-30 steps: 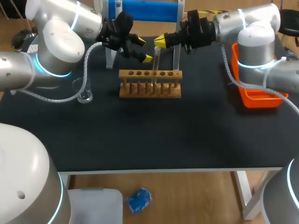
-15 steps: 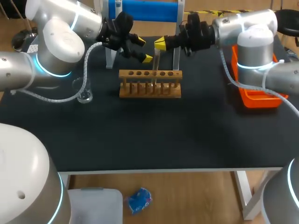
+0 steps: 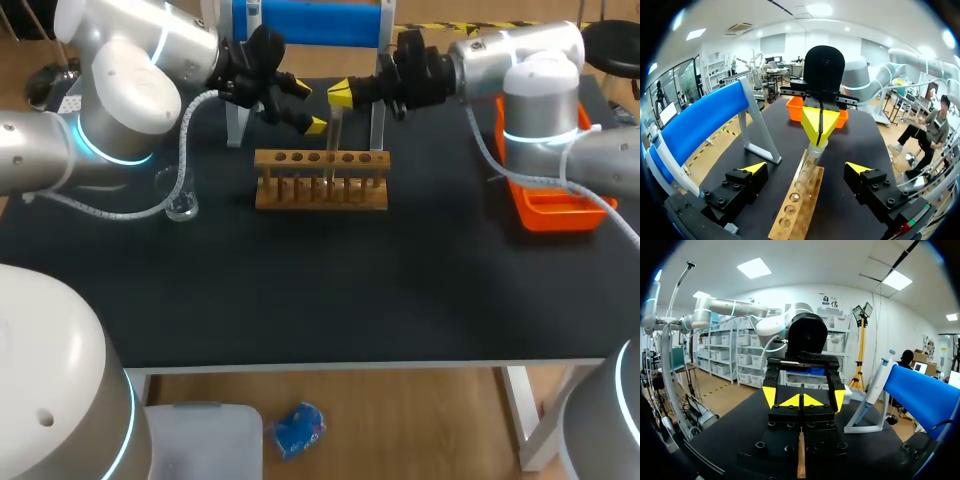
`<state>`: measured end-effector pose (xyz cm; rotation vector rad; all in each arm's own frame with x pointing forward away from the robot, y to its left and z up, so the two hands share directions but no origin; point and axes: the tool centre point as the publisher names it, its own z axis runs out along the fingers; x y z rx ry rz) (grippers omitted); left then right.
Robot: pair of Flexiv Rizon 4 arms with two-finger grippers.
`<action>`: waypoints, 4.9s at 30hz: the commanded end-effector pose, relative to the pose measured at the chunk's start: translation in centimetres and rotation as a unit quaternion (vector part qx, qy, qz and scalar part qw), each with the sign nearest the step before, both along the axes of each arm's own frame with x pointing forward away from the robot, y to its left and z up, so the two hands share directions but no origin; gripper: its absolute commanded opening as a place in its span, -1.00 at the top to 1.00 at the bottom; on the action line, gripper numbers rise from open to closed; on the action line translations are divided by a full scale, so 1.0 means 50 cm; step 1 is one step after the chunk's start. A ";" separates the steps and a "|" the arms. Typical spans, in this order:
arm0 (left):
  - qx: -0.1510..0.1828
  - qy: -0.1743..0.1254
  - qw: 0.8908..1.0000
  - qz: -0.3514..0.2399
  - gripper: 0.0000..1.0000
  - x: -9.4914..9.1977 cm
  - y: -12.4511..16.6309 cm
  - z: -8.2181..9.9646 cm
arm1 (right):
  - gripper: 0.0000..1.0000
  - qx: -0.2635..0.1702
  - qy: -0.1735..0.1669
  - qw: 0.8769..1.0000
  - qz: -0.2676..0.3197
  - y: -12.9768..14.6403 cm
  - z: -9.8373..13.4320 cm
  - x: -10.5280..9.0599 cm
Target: Invert the test tube, pick up the pipette, mount the tip to pipette, aspirate from beaker and dispense into the tube, eject the tip, return the pipette, and cap with the stopper.
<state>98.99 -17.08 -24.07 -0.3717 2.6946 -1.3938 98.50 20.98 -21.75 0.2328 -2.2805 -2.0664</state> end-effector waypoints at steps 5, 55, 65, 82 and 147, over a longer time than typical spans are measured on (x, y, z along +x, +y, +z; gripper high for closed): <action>-0.001 0.000 1.000 0.000 -1.00 -0.001 0.000 -0.001 | 1.00 0.002 0.004 1.000 0.009 0.002 -0.009 0.011; -0.001 0.000 1.000 0.000 -1.00 -0.001 0.000 -0.001 | 1.00 0.012 0.016 1.000 0.001 -0.004 -0.012 0.024; -0.001 0.000 1.000 0.000 -1.00 -0.001 0.000 -0.001 | 1.00 0.007 0.007 1.000 0.005 0.001 0.005 0.027; -0.001 0.000 1.000 0.000 -1.00 -0.001 0.000 -0.001 | 1.00 0.000 -0.005 1.000 0.000 -0.015 0.037 0.020; -0.053 -0.007 0.997 0.050 -1.00 -0.017 0.048 0.013 | -1.00 -0.176 0.020 0.983 -0.058 -0.212 0.010 -0.089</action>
